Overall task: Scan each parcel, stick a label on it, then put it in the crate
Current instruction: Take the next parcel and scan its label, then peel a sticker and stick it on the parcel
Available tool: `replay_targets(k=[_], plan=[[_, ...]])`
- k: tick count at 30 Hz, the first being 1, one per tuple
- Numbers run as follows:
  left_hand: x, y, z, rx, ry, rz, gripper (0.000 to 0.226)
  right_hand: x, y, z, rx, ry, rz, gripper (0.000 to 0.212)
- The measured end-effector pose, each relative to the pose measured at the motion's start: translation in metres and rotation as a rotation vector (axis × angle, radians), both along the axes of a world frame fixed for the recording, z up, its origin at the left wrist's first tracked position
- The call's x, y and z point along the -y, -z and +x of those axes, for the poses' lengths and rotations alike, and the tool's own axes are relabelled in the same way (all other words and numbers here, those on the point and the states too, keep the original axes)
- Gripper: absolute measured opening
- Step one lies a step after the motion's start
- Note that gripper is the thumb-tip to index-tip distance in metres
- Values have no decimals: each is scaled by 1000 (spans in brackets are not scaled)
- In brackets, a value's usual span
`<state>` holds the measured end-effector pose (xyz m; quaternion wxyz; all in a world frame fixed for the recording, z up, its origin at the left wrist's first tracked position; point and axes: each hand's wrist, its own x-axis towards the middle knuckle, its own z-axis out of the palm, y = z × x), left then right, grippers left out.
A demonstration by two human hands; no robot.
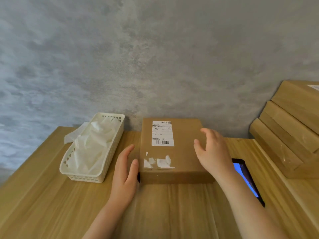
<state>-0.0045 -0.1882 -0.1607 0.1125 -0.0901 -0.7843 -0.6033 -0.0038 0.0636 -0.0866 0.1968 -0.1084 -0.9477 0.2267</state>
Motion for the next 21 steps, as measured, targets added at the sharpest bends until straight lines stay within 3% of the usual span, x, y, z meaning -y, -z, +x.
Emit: replay_targets(k=[6, 9, 18, 21], plan=[[33, -57, -10, -136, -4, -195, 37, 87, 2, -39, 100, -469, 28, 41], [58, -79, -28, -101, -12, -283, 29, 120, 7, -59, 150, -616, 83, 42], [160, -73, -139, 182, -204, -481, 13, 146, 25, -88, 180, -596, 255, 38], [188, -51, -173, 342, -275, -572, 24, 146, 29, -89, 146, -596, 227, 32]])
